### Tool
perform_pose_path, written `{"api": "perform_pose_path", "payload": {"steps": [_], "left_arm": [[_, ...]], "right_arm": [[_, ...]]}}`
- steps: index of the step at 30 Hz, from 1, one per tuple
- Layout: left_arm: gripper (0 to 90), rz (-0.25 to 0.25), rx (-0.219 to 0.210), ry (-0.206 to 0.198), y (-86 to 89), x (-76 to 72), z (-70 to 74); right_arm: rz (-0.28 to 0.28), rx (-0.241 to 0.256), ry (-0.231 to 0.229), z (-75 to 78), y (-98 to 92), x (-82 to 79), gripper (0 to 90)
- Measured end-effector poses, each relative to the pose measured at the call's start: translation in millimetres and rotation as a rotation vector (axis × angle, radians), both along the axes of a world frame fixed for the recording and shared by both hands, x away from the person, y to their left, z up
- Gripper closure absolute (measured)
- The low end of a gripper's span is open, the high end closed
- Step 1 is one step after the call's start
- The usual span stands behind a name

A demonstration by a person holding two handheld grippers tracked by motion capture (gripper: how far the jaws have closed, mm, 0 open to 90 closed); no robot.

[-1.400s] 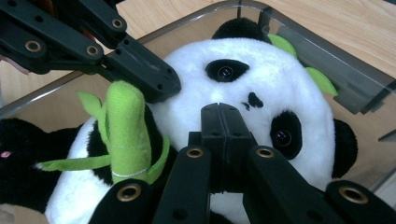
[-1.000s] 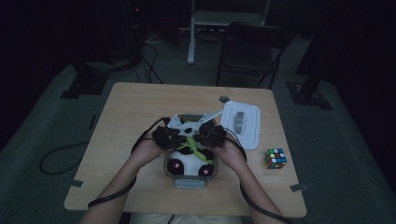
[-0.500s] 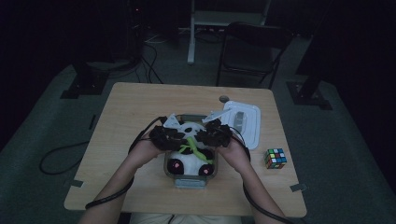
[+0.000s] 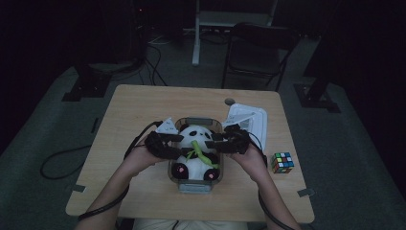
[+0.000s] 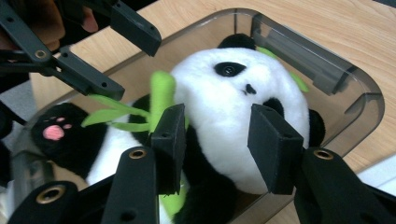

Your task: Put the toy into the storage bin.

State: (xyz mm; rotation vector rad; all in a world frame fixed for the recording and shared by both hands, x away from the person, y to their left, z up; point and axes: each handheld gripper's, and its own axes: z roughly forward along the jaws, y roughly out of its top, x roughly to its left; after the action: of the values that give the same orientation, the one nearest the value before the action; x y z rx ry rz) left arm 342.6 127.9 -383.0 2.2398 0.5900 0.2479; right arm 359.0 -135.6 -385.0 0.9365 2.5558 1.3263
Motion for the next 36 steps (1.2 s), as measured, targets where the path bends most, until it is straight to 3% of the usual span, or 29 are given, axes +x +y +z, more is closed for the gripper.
{"api": "perform_pose_path", "payload": {"steps": [5,11,15,18,21,28,34,36], "left_arm": [[46.2,-0.020,0.007,-0.005,-2.8,-6.5,0.9],[46.7,-0.037,0.038,0.008,-9.9,-10.9,-5.0],[55.1,-0.071,0.079,0.015,-15.3,-10.6,-10.9],[62.7,-0.069,0.099,0.010,-17.6,-9.3,-13.6],[69.2,-0.073,0.107,0.004,-17.3,-7.8,-14.4],[71.2,-0.092,0.137,0.005,-18.3,-6.1,-17.8],[70.5,-0.090,0.133,0.017,-18.6,-4.3,-21.2],[70.4,-0.083,0.113,0.024,-18.1,-3.6,-21.8]], "right_arm": [[0.031,0.020,-0.002,2.5,-0.5,-8.2,58.1],[0.106,-0.006,0.002,-4.0,9.8,-23.3,73.4],[0.146,-0.051,0.016,-10.8,20.1,-25.7,81.9],[0.164,-0.075,0.039,-15.7,27.5,-23.9,81.9],[0.183,-0.118,0.040,-20.5,36.8,-23.0,81.6],[0.191,-0.186,0.019,-20.4,46.7,-22.8,82.3],[0.190,-0.310,-0.010,-23.9,61.6,-23.9,90.0],[0.198,-0.355,-0.019,-25.5,68.4,-25.3,90.0]]}}
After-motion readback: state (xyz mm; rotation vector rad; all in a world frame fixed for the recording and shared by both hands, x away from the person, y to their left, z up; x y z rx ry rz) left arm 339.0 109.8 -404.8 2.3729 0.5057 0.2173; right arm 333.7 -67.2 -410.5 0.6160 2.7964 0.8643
